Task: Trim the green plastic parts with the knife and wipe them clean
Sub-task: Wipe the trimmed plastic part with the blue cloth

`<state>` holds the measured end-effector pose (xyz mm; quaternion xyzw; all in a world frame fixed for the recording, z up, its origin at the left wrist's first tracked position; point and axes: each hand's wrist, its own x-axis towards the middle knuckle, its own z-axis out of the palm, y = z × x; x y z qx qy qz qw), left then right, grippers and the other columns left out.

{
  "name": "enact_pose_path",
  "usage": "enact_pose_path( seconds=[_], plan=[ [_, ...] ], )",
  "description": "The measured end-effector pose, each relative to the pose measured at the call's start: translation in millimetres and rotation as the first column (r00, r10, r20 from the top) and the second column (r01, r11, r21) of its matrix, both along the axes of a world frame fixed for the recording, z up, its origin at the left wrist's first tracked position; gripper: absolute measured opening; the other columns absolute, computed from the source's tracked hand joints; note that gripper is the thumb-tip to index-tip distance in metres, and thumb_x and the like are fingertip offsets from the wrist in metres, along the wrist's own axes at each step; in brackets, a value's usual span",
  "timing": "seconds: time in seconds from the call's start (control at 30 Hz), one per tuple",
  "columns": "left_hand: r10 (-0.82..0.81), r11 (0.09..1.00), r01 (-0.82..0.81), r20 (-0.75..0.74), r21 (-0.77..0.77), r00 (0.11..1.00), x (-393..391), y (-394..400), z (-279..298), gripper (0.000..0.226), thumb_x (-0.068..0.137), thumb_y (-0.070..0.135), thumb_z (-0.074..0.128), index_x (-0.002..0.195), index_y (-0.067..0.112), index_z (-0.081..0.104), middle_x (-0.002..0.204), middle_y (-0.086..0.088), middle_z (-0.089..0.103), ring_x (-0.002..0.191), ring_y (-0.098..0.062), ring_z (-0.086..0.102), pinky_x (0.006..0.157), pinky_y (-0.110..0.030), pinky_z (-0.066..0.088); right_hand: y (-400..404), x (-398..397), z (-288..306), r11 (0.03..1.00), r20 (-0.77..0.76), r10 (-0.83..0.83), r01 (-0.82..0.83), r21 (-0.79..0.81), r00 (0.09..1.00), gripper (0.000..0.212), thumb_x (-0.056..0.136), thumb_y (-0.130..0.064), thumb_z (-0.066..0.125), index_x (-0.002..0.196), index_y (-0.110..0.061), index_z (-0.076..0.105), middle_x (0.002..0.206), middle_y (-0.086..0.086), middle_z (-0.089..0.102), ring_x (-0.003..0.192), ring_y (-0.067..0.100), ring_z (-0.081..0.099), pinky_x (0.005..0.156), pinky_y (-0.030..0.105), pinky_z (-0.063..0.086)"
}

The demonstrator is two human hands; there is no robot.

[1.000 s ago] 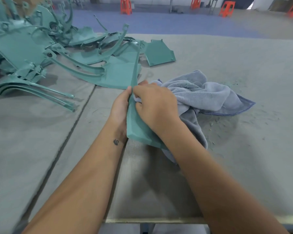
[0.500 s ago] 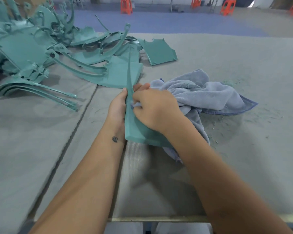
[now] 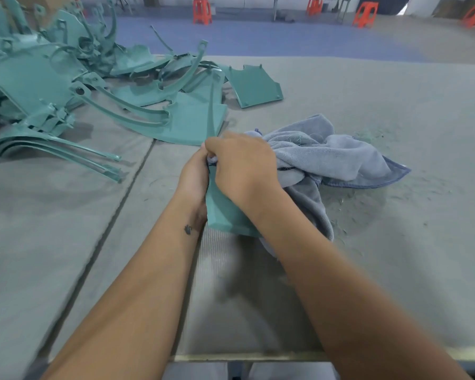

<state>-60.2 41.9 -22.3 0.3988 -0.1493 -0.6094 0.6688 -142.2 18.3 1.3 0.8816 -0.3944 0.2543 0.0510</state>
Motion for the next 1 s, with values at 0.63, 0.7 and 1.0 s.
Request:
enact_pose_path(
  seconds=[0.63,0.7,1.0],
  plan=[
    [0.054,0.992,-0.075,-0.194,-0.102,0.980,3.1,-7.2,-4.0,0.043,0.105,0.038,0.034,0.080,0.011,0.056,0.053,0.001,0.053,0.049,-0.015,0.053,0.059,-0.026,0.047,-7.0,-54.8,-15.8,0.945,0.080,-0.079,0.049,0.323,0.994,0.018,0.087,-0.026,0.057,0.074,-0.016,0.050,0.063,-0.003,0.047,0.069,0.023,0.045,0.053,0.031,0.029],
    [0.075,0.991,-0.096,-0.210,-0.093,0.975,3.0,-7.5,-4.1,0.043,0.104,0.041,0.035,0.077,0.014,0.054,0.048,0.004,0.042,0.044,-0.012,0.044,0.057,-0.024,0.043,-10.6,-48.8,-16.7,0.941,0.086,-0.137,0.103,0.323,0.987,0.017,0.090,-0.026,0.055,0.077,-0.016,0.048,0.064,-0.005,0.044,0.070,0.022,0.043,0.052,0.031,0.026],
    [0.125,0.985,-0.142,-0.170,-0.096,0.977,1.6,-10.3,-6.6,0.045,0.105,0.043,0.030,0.079,0.014,0.052,0.046,0.005,0.040,0.043,-0.011,0.044,0.060,-0.023,0.045,3.8,-44.9,-16.0,0.964,0.162,0.046,-0.086,0.251,0.986,0.021,0.085,-0.024,0.062,0.068,-0.015,0.055,0.058,-0.005,0.044,0.066,0.023,0.048,0.062,0.029,0.028]
  ],
)
